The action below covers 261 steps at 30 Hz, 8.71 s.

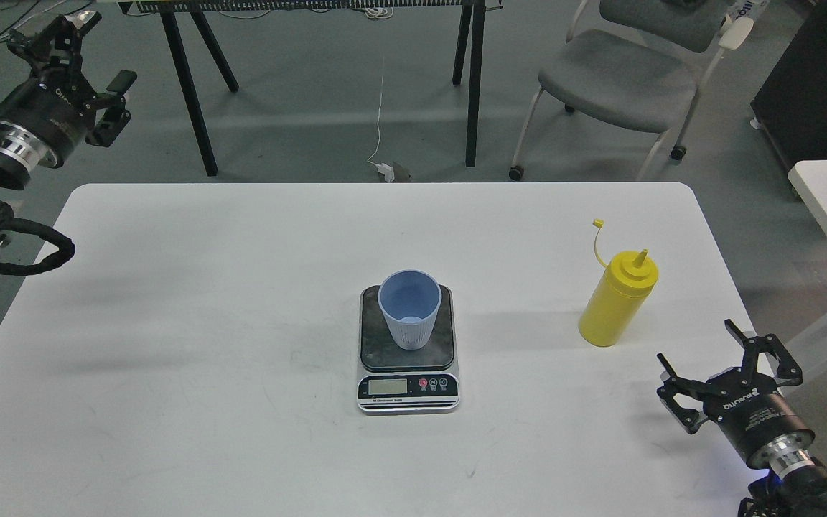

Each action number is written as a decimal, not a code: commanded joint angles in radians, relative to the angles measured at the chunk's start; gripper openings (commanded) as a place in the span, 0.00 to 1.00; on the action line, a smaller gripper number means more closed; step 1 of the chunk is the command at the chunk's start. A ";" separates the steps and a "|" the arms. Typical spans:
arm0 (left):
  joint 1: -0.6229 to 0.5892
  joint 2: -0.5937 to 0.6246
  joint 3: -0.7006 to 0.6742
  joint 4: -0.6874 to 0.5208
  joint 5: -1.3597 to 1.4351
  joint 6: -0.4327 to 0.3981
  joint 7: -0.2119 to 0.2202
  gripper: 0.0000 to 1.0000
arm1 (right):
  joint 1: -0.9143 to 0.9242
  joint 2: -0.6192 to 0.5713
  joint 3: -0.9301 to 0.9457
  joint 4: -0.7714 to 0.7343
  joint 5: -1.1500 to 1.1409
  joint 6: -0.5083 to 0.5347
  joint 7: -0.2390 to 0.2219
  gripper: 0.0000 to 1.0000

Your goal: Pour seasoning into cup on scale with both arms

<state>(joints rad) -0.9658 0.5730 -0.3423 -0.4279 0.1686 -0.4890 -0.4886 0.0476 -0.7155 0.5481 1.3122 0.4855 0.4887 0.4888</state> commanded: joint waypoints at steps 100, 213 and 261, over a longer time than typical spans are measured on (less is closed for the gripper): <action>0.004 0.071 -0.024 -0.009 0.002 0.000 0.000 0.86 | 0.788 -0.018 -0.156 0.038 -1.033 -0.226 -0.012 0.47; 0.006 0.051 -0.018 -0.002 -0.001 0.000 0.000 0.87 | 0.166 0.246 0.159 -0.057 -0.133 0.000 0.000 0.50; -0.001 0.054 -0.012 -0.005 0.009 0.000 0.000 0.87 | 0.166 0.352 0.214 -0.358 -0.134 0.000 0.000 0.53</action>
<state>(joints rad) -0.9646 0.6259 -0.3543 -0.4325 0.1779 -0.4887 -0.4887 0.2082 -0.3898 0.7631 0.9631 0.3528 0.4887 0.4887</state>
